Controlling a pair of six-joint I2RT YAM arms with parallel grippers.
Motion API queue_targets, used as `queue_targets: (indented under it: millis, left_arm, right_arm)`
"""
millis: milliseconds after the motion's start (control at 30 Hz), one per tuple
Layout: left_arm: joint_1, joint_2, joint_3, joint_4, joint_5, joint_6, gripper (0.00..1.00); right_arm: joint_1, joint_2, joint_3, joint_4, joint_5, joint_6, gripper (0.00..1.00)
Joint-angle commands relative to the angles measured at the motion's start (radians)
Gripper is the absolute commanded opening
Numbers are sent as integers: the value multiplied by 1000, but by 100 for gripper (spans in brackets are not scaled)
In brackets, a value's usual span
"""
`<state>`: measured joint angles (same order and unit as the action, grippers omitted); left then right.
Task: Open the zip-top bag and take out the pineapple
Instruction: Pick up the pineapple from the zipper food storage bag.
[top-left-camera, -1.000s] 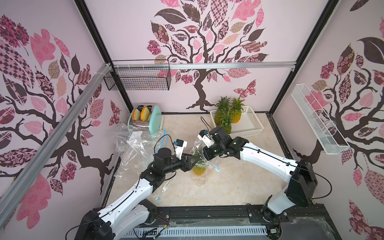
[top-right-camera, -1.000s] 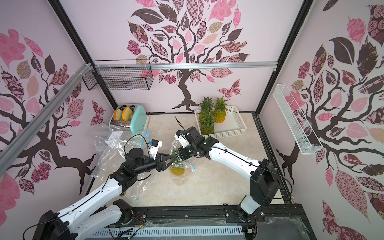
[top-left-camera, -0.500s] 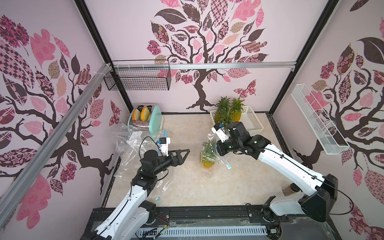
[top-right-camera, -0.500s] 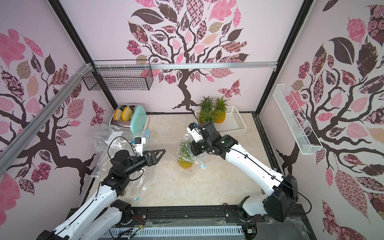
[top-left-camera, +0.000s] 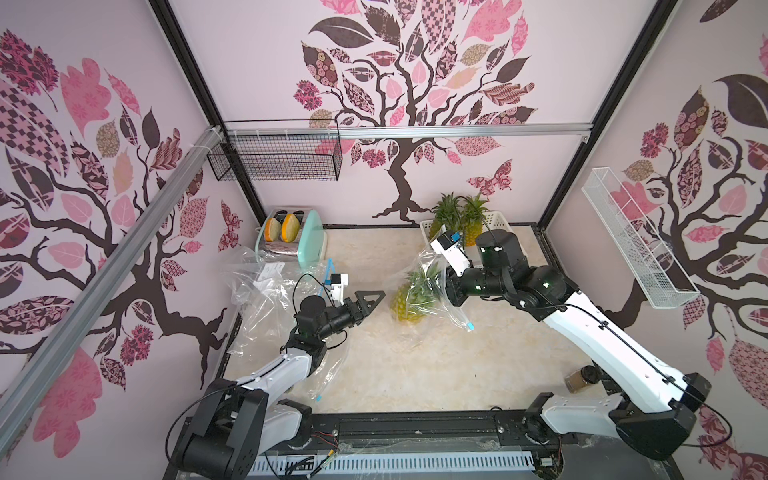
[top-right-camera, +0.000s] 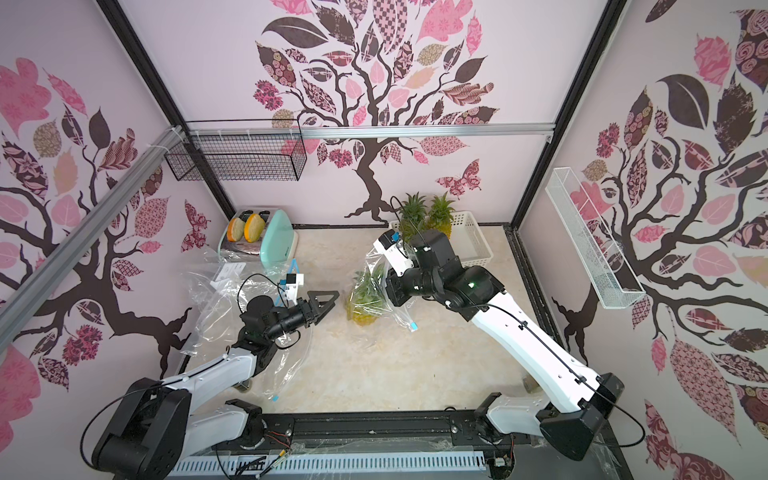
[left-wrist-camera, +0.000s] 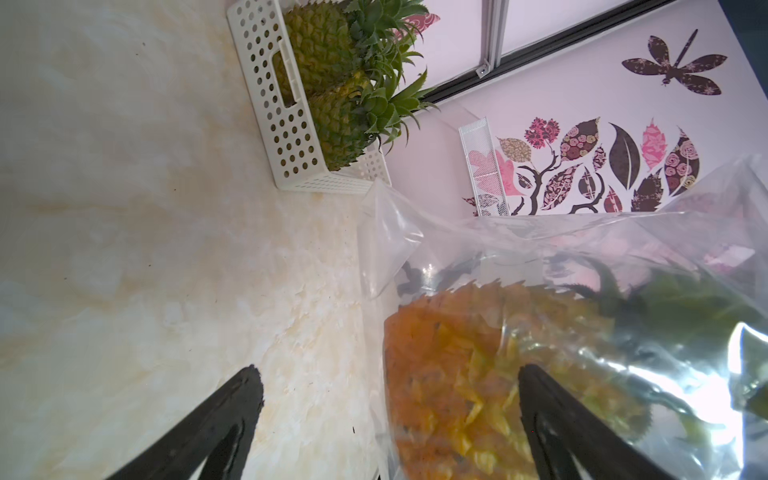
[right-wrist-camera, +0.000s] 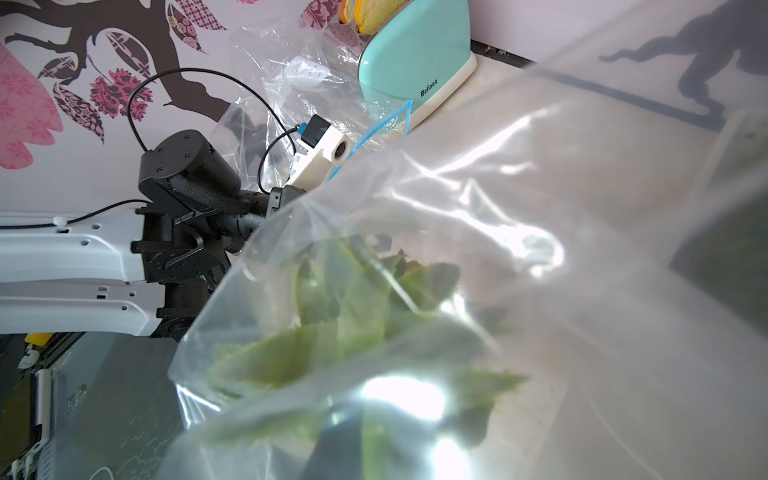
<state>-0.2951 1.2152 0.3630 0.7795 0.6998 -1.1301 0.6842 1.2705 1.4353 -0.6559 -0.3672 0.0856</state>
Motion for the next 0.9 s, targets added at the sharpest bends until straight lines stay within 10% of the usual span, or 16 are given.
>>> queue_targets:
  millis: [0, 267, 500, 633, 867]
  left_arm:
    - [3, 37, 12, 187, 24, -67, 98]
    - [-24, 192, 38, 409, 50, -171, 87]
    - [-45, 193, 59, 394, 37, -147, 0]
    - [-45, 146, 60, 234, 20, -50, 0]
    - [-44, 46, 164, -591, -250, 402, 0]
  right_arm:
    - [4, -28, 30, 63, -60, -7, 0]
    - [3, -18, 31, 114, -63, 8, 0]
    - [3, -1, 21, 126, -43, 10, 0]
    - [3, -6, 23, 113, -24, 8, 0]
    - [4, -20, 103, 38, 56, -15, 0]
